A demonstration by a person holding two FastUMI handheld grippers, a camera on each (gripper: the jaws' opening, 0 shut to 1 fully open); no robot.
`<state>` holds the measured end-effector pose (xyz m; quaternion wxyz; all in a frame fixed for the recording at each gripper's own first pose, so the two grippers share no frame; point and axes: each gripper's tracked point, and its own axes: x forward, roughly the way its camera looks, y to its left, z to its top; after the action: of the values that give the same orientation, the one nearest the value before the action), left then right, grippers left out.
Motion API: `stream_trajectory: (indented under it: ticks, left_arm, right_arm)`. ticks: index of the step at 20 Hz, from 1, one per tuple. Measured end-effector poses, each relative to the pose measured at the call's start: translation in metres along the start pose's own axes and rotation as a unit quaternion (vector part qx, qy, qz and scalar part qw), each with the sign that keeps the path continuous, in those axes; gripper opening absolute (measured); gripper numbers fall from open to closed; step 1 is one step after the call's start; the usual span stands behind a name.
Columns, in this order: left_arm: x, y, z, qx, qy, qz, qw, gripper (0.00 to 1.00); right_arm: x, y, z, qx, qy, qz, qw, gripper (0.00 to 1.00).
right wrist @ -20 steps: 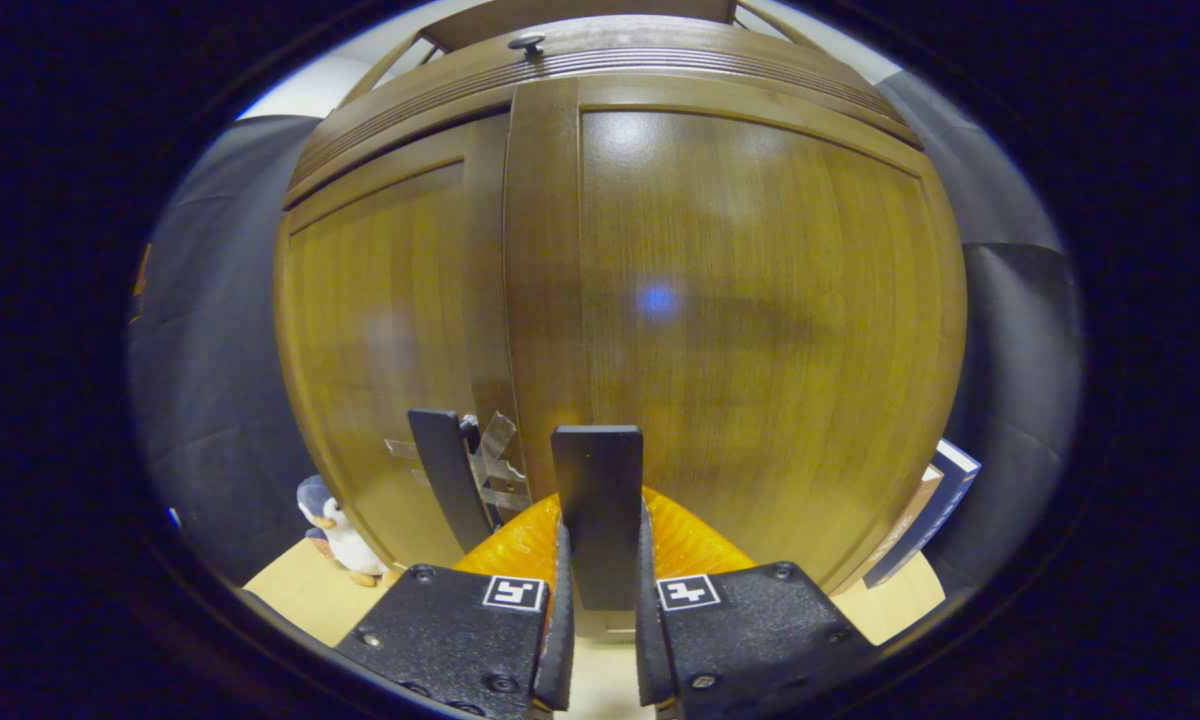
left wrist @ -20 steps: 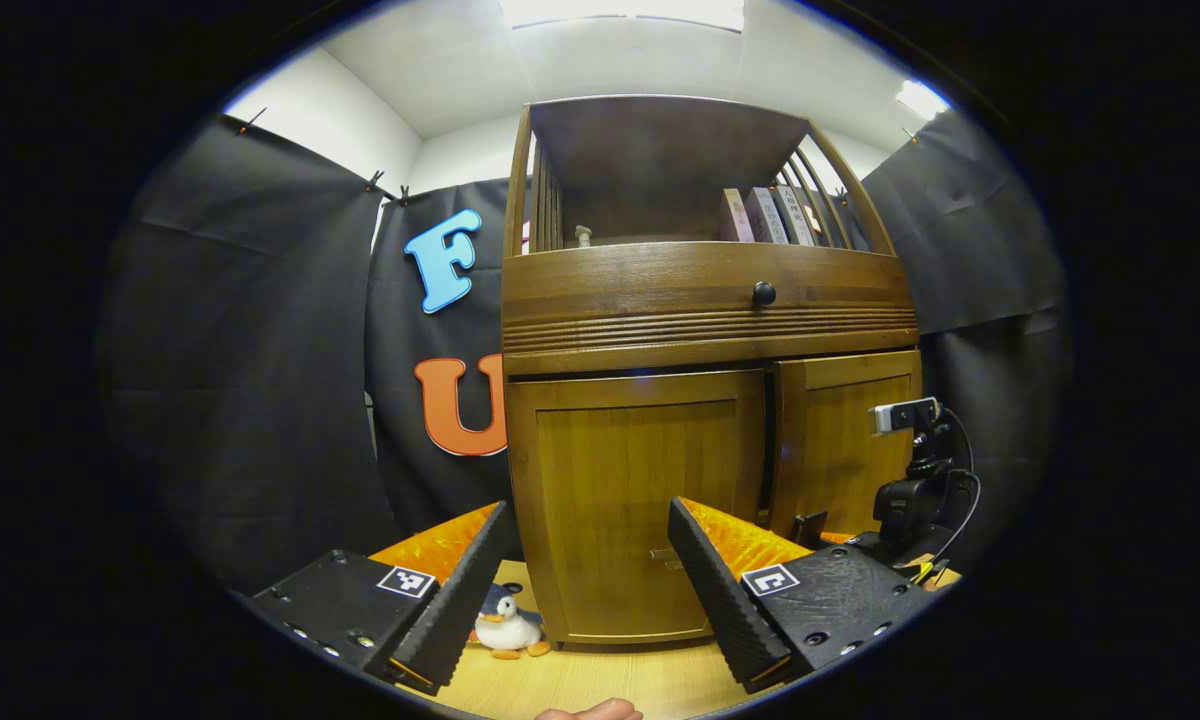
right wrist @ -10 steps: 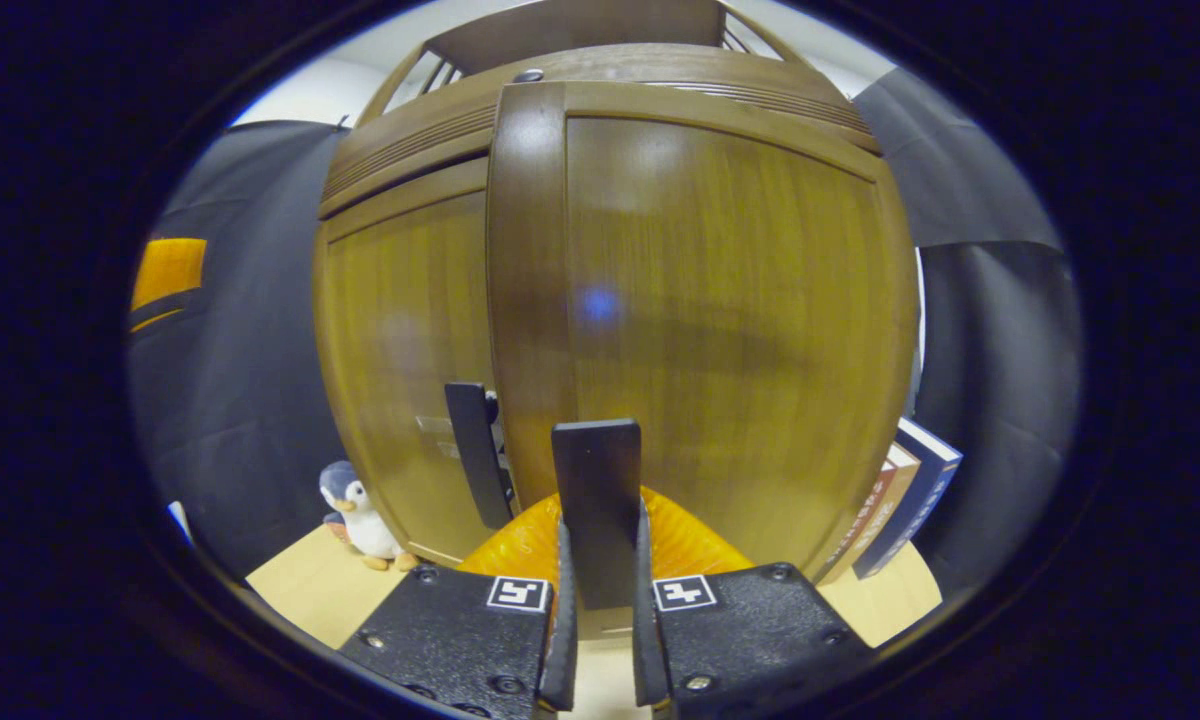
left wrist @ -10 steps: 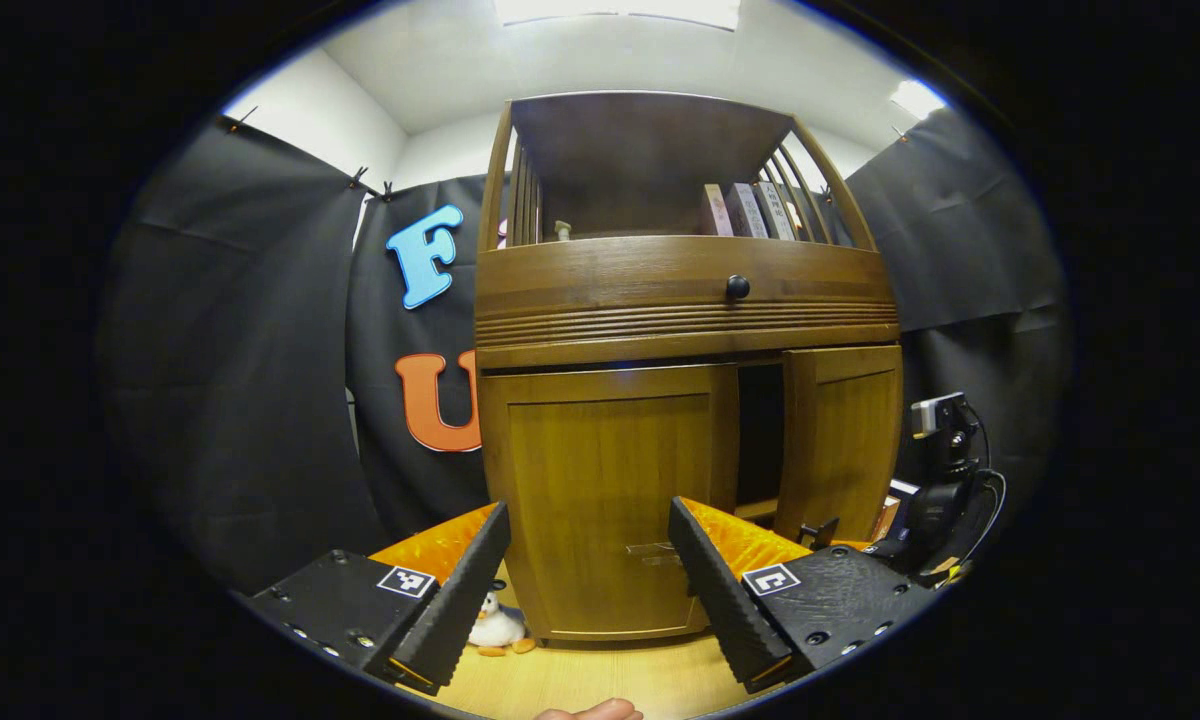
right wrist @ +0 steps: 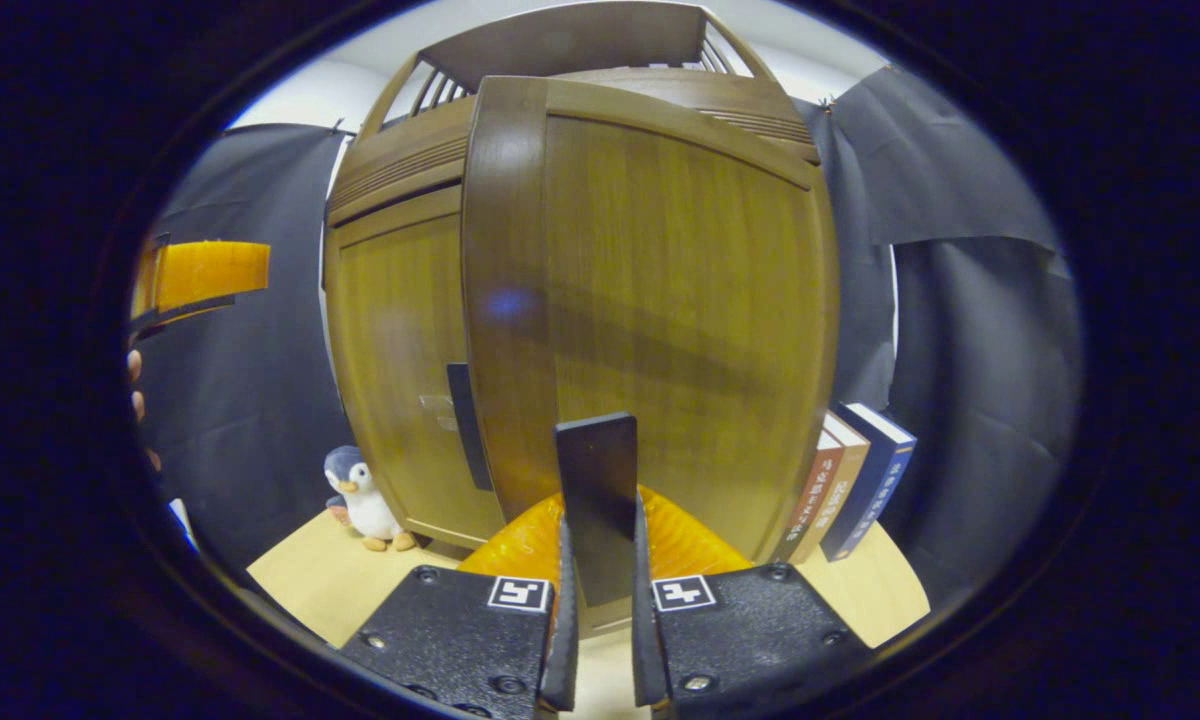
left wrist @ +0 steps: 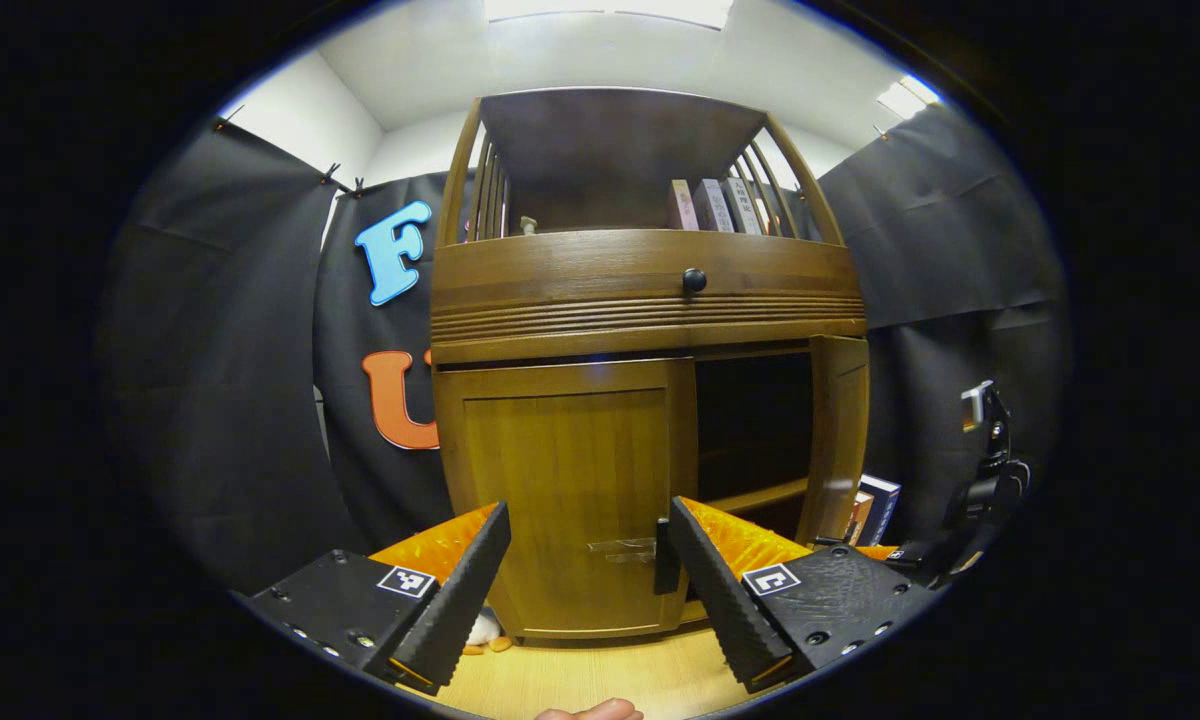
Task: Open the right door of the double-door shoe cabinet with the right hand, and open the left door with the left hand.
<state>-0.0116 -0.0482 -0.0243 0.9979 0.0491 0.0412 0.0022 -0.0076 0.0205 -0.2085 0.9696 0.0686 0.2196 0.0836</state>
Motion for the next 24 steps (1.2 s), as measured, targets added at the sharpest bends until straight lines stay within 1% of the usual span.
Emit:
stream_trajectory:
  ticks: [3,8,11,14,18,20,22,24]
  left_arm:
    - [0.001,-0.004,-0.001,0.001,-0.001,-0.011,1.000,0.97]
    - [0.006,-0.013,-0.006,-0.005,0.002,-0.033,0.999,0.95]
    - [0.010,-0.020,-0.008,-0.010,0.004,-0.046,0.999,0.96]
    - [0.015,-0.031,-0.016,-0.018,0.012,-0.059,0.998,0.96]
    - [0.018,-0.045,-0.022,-0.019,0.020,-0.075,0.997,0.96]
    - [0.021,-0.054,-0.026,-0.021,0.027,-0.083,0.996,0.96]
    - [0.024,-0.062,-0.027,-0.023,0.030,-0.092,0.995,0.96]
    - [0.025,-0.071,-0.029,-0.022,0.031,-0.099,0.994,0.96]
  right_arm:
    - [-0.015,-0.012,-0.004,0.003,0.001,-0.020,1.000,0.23]
    - [-0.041,-0.036,-0.008,0.010,0.009,-0.055,0.998,0.22]
    - [-0.055,-0.054,-0.008,0.015,0.005,-0.081,0.997,0.18]
    - [-0.066,-0.068,-0.009,0.010,0.011,-0.098,0.995,0.16]
    - [-0.082,-0.100,-0.010,0.019,0.011,-0.138,0.990,0.12]
    - [-0.089,-0.116,-0.011,0.032,0.010,-0.159,0.987,0.08]
    - [-0.096,-0.124,-0.011,0.038,0.008,-0.163,0.986,0.05]
    - [-0.102,-0.130,-0.011,0.032,0.005,-0.165,0.986,0.04]
